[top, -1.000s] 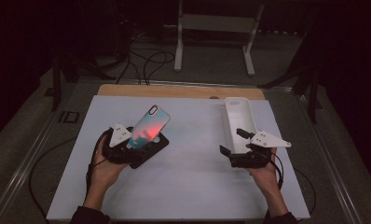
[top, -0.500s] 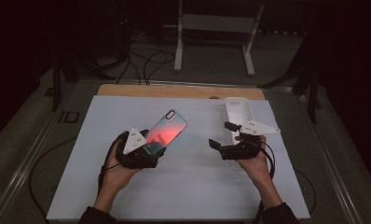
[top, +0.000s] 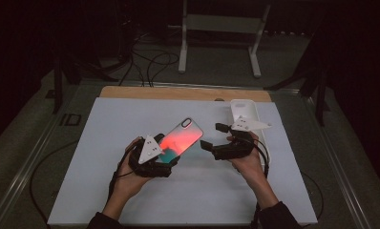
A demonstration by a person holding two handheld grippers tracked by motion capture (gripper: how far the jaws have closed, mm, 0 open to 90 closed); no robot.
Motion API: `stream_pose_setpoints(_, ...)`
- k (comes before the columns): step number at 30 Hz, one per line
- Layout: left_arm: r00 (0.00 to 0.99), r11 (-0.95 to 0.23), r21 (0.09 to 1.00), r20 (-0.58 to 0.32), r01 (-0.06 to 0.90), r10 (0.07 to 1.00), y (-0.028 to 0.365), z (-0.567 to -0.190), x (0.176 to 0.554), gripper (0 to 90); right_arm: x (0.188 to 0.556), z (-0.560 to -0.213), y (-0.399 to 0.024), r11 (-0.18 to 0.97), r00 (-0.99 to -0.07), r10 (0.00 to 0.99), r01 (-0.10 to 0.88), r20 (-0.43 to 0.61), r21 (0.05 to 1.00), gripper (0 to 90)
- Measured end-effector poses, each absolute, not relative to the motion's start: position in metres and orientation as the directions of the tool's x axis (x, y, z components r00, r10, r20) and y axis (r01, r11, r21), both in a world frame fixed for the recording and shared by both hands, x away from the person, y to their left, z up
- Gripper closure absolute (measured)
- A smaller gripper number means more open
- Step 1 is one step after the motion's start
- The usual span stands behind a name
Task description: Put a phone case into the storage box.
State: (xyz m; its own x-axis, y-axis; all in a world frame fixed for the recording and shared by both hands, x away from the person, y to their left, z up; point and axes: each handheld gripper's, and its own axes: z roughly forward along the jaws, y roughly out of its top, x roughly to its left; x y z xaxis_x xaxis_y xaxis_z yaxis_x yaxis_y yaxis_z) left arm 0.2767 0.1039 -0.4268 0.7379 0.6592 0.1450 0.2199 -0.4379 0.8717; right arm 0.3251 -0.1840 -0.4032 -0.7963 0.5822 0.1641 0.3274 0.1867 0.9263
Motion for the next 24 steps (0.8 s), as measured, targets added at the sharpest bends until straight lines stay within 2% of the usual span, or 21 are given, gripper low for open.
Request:
stream_pose_setpoints(6,0.751,-0.444,0.874,0.156,0.198,0.641,0.095,-0.426,0.272,17.0,0.327,-0.404,-0.168,0.210,-0.810,0.552,0.365,0.198,0.907,8.7)
stream_pose_setpoints(9,0.755,-0.447,0.874,0.160,0.190,0.635,0.092,-0.425,0.270,17.0,0.327,-0.404,-0.163,0.217,-0.815,0.541,0.374,0.207,0.902,11.7)
stream_pose_setpoints(13,0.756,-0.441,0.878,0.160,0.184,0.634,0.090,-0.424,0.268,17.0,0.326,-0.406,-0.156,0.219,-0.824,0.506,0.410,0.256,0.885,24.5)
stream_pose_setpoints(16,0.754,-0.439,0.879,0.159,0.186,0.638,0.089,-0.424,0.268,17.0,0.326,-0.407,-0.152,0.217,-0.818,0.503,0.433,0.280,0.875,37.7)
stream_pose_setpoints(19,0.752,-0.436,0.880,0.155,0.189,0.640,0.089,-0.425,0.268,17.0,0.326,-0.408,-0.151,0.208,-0.810,0.504,0.451,0.300,0.868,45.0)
stream_pose_setpoints(20,0.752,-0.436,0.880,0.155,0.189,0.640,0.089,-0.425,0.268,17.1,0.326,-0.408,-0.151,0.208,-0.810,0.504,0.451,0.300,0.868,45.0)
stream_pose_setpoints(21,0.749,-0.431,0.882,0.152,0.192,0.644,0.088,-0.425,0.268,17.1,0.327,-0.408,-0.151,0.185,-0.802,0.491,0.478,0.341,0.859,49.7)
stream_pose_setpoints(22,0.749,-0.431,0.882,0.152,0.192,0.644,0.088,-0.425,0.268,17.0,0.327,-0.408,-0.151,0.185,-0.802,0.491,0.478,0.341,0.859,49.7)
stream_pose_setpoints(24,0.750,-0.436,0.878,0.152,0.196,0.643,0.087,-0.426,0.269,17.0,0.328,-0.409,-0.151,0.166,-0.795,0.473,0.504,0.380,0.848,57.6)
